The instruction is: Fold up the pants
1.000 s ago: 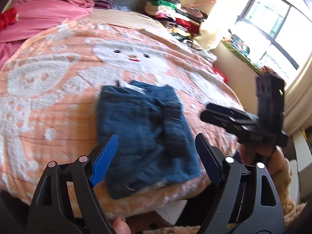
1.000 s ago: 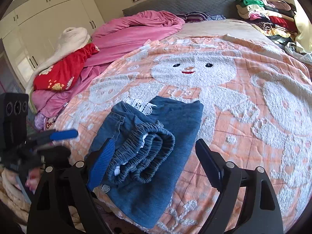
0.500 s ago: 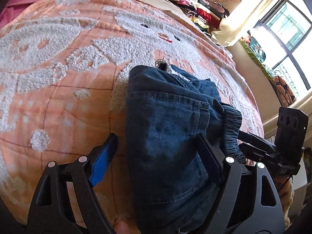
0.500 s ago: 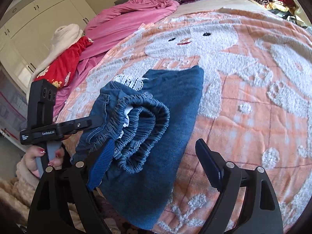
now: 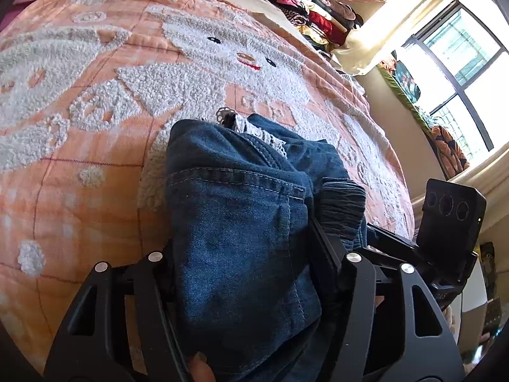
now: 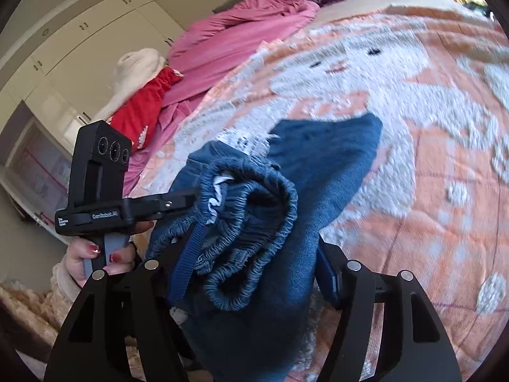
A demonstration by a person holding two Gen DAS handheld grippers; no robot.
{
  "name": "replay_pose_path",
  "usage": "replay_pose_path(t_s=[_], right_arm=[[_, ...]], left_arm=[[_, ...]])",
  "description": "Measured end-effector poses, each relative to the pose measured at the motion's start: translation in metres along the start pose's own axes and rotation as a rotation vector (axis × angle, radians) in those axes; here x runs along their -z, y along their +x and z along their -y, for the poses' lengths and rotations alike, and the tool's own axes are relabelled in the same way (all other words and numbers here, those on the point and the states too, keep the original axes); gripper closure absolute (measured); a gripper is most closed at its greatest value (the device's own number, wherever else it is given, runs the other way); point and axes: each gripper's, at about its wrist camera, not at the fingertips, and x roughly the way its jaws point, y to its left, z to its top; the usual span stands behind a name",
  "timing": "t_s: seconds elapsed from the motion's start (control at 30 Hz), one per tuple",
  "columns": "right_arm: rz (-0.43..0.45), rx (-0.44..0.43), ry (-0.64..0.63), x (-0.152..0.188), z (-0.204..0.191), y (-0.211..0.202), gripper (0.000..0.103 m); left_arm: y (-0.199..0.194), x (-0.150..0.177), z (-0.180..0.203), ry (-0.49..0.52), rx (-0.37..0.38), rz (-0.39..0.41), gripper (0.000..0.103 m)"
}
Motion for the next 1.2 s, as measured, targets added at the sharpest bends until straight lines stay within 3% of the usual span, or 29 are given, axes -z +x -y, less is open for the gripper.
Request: replay_pose_path(t_s=[0.2, 0.53, 0.77, 1.03, 1.2], right_arm=[[0.039, 0.039, -0.092, -0.027, -0.018, -0.013, 0.039], [0.047, 0.072, -0.121, -0.068, -0.005, 0.004, 0.039], [-0.036, 0.149, -0.064, -0.064, 0.017, 0.028, 0.039], [-0.054, 0.199, -0.014, -0.055, 0.029, 0.032, 0.025], [-0.052, 0.235, -0.030, -0.055, 0.025, 0.031, 0.024]], left_arm=[[-0.014, -0.023, 0.008, 0.013, 0.016, 0.050, 0.052], [-0.007, -0.065, 0.004, 0.036, -0.030, 0.094, 0.052], [0.014, -0.061, -0.009, 0.039, -0.096, 0.043, 0.052], [0.022, -0.054, -0.016, 0.046, -0.124, 0.032, 0.039], [0.019, -0.052, -0.017, 0.046, -0.132, 0.040, 0.034]])
